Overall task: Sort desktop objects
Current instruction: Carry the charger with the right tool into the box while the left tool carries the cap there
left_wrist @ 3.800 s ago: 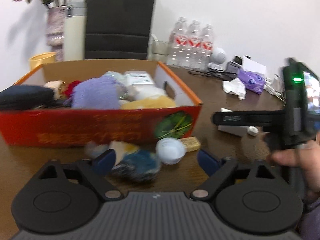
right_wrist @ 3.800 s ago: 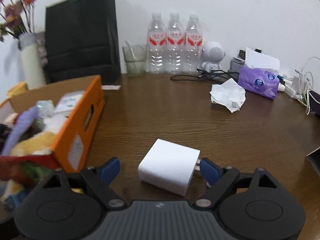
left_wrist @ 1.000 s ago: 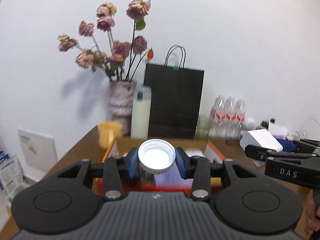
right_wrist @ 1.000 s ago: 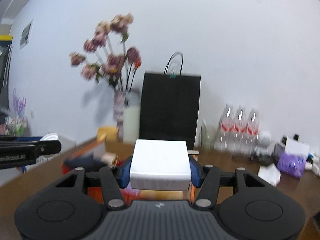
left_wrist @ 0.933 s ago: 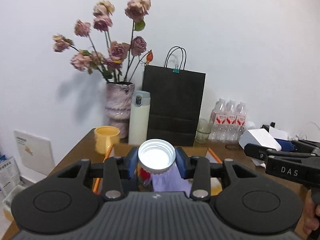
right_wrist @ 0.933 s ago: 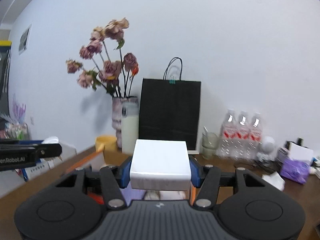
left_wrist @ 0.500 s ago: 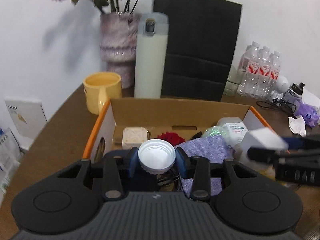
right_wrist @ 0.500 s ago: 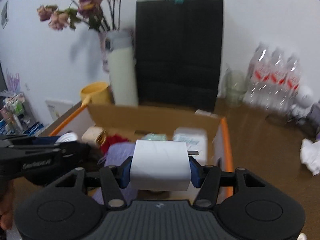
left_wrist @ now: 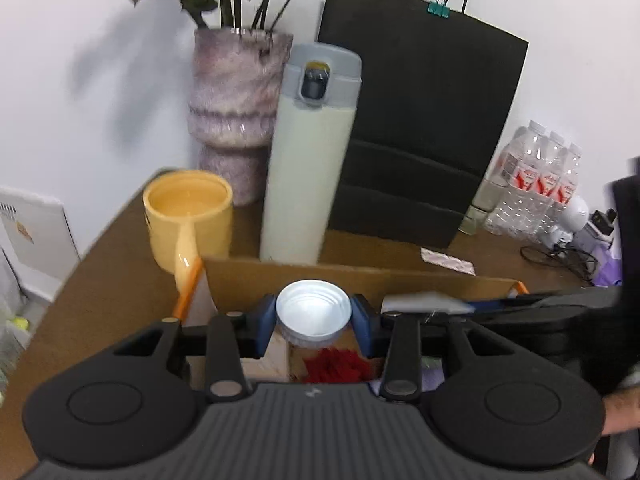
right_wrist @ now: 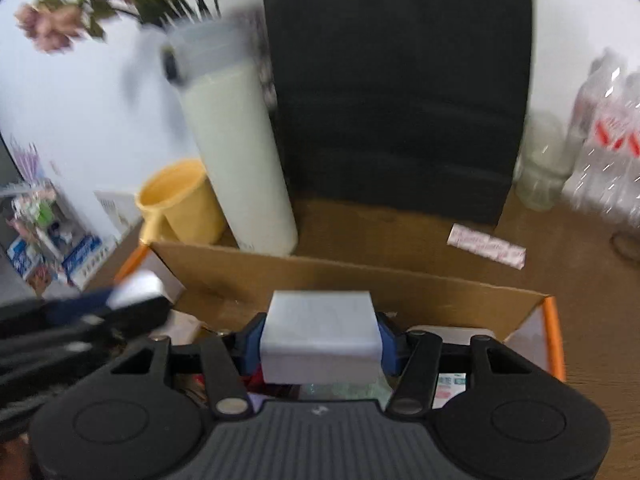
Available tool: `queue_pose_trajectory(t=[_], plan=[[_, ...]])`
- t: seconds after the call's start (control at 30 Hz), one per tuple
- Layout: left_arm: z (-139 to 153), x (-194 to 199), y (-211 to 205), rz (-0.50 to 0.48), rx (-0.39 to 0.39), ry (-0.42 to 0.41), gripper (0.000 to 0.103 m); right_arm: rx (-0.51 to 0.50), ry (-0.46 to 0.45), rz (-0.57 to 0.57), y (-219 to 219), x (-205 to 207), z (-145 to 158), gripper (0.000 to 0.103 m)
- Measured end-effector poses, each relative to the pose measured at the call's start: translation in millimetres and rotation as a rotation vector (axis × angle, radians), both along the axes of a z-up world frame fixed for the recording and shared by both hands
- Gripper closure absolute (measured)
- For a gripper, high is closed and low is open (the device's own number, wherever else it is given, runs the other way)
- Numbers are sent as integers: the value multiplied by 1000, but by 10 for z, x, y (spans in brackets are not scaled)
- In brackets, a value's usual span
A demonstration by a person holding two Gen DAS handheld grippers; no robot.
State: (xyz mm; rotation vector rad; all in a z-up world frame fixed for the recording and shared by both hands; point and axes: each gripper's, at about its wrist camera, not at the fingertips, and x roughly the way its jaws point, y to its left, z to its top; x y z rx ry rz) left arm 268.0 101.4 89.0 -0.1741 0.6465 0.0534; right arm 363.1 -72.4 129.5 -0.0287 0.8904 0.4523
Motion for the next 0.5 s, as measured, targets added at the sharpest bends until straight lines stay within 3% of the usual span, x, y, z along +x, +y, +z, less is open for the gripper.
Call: queue_pose_trajectory(t=[0.13,0.23,0.33,0.5], plan=[[-89,108,98,15,8,17,62,-34,47,7,112,125,-130,48],[-139,264,165,3,-23,73,62,5,48,-9,55,122,-60,47],[-142,416,148,-19,0,100,61,24,24,-34,-89,77,87,34],[-269,651,224,-1,-51,213,60,51,-31,-53,-330,-89,333,28]])
